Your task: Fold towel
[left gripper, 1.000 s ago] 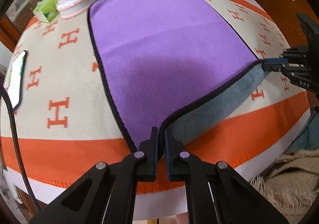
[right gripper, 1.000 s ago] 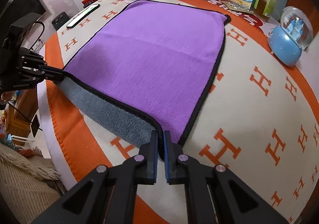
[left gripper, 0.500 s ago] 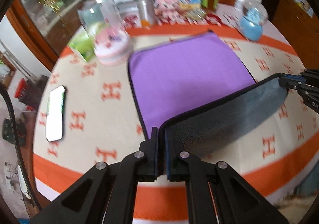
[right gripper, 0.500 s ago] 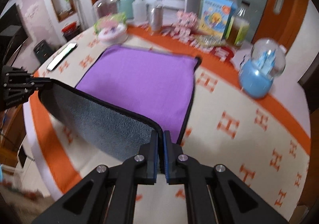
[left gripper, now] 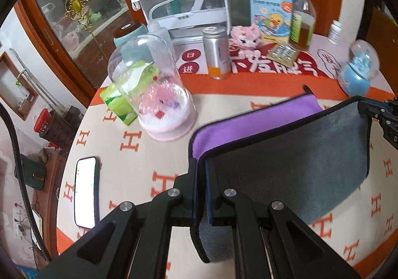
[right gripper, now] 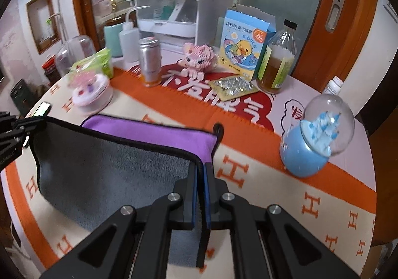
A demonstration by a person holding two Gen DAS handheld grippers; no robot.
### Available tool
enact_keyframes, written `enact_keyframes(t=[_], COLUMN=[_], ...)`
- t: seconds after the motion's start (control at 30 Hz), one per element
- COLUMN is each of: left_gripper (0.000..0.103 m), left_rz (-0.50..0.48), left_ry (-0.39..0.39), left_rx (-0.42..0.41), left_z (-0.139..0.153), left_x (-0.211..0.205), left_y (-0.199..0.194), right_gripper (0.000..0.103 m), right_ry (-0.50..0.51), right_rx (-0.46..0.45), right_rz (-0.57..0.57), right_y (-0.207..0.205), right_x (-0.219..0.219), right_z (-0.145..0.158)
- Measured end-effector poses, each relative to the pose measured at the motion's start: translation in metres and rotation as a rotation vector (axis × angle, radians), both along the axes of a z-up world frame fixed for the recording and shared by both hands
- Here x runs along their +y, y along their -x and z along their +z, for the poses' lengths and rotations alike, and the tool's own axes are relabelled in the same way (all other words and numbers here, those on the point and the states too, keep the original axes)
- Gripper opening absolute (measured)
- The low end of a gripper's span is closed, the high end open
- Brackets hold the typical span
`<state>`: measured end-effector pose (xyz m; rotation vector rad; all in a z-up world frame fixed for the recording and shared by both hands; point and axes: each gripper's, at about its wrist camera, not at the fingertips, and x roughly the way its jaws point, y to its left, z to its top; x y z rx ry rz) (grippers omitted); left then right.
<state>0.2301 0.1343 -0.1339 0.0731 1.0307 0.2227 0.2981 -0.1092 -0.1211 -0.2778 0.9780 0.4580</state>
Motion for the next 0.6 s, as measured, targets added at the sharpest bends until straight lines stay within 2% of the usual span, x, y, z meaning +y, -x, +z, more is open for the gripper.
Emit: enact_keyframes(t=[0.23, 0.6], left_gripper=[0.004, 0.004], left_rz=[0.051, 0.097], left_ry=[0.012, 0.049], left_rx=[0.009, 0.047], left_z=[-0.018, -0.065], left_x=[0.014, 0.027], left_y=[-0.036, -0.073], right_gripper=[0.005, 0.005], right_ry=[0.012, 0.075], right_rx=[-0.003, 0.026], right_rz=[-0.047, -0.092], right_y=[-0.028, -0.058], right_x=[0.02, 0.039], right_z=[-0.012, -0.055])
